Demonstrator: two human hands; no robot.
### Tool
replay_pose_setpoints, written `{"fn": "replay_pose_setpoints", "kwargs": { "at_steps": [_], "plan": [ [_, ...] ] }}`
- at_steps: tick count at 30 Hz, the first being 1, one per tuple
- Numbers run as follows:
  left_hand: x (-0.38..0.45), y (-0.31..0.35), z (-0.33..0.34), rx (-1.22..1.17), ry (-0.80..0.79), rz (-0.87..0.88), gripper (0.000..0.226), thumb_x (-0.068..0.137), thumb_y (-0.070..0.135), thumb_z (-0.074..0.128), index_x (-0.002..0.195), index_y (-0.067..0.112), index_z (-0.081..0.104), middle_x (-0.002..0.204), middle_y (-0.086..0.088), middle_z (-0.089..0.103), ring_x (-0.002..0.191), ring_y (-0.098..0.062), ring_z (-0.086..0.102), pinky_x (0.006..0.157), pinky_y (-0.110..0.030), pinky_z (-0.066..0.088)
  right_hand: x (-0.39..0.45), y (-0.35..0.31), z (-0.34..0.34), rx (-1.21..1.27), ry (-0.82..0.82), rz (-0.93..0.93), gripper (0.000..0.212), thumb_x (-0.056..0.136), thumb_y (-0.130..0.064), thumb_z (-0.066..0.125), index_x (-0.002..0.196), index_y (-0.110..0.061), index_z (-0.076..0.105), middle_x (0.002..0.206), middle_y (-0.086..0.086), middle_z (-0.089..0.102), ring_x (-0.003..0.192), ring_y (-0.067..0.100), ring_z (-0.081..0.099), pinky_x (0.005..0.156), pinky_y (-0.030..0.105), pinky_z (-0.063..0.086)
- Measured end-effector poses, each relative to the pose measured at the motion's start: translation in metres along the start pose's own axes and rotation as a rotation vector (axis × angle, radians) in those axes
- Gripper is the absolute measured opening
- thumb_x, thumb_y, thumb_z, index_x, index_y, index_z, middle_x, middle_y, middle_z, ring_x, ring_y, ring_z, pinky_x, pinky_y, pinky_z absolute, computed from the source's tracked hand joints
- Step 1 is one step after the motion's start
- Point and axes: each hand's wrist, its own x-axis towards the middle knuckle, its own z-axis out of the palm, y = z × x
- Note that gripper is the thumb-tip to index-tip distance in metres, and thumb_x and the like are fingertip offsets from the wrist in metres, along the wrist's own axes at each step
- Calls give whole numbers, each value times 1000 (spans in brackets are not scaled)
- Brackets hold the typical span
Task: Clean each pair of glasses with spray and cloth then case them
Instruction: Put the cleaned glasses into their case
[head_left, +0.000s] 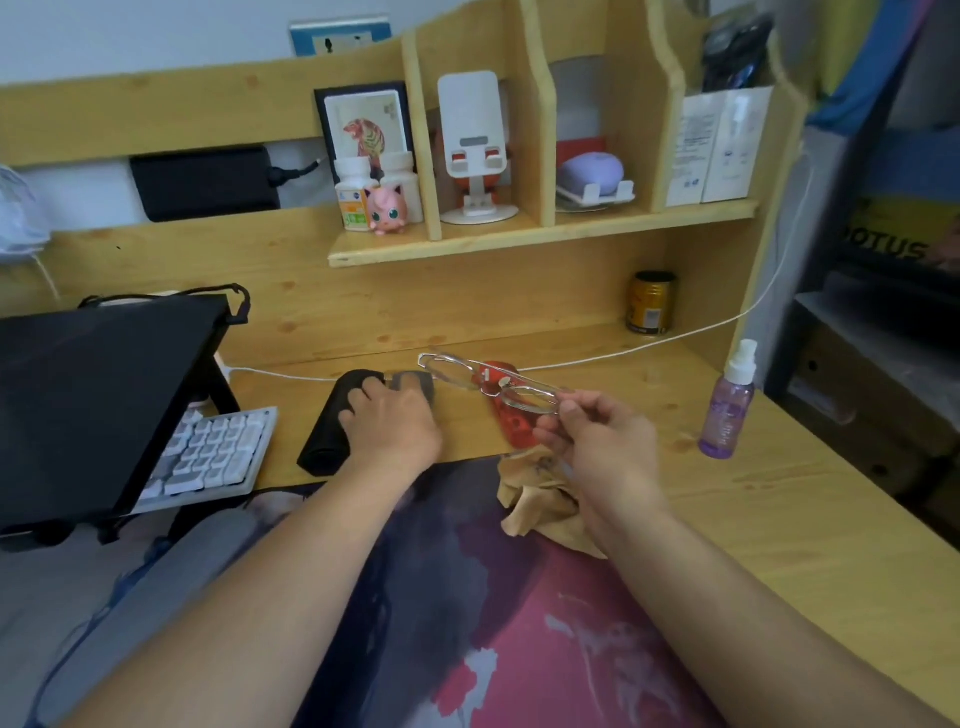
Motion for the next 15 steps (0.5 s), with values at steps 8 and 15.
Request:
{"fn": "replay_pose_setpoints", "kwargs": {
  "at_steps": [8, 15],
  "plan": [
    [1, -7, -8, -309, -72, -11, 58, 83, 30, 61, 137, 18, 42, 127, -19, 52, 125, -41, 43, 97, -44, 40, -7, -4, 0, 35, -53, -24, 16, 103, -2, 50, 100, -3, 66, 73, 3, 66, 59, 8, 65, 66, 23, 58],
    [-94, -53, -34, -880, -294, 134, 67, 79, 22, 78, 132, 50, 49, 115, 10, 59, 93, -11, 64, 78, -30, 53, -16, -8, 5, 109, -150, 69, 19, 101, 1, 53, 86, -5, 63, 64, 1, 63, 60, 11, 61, 68, 29, 62]
  ]
}}
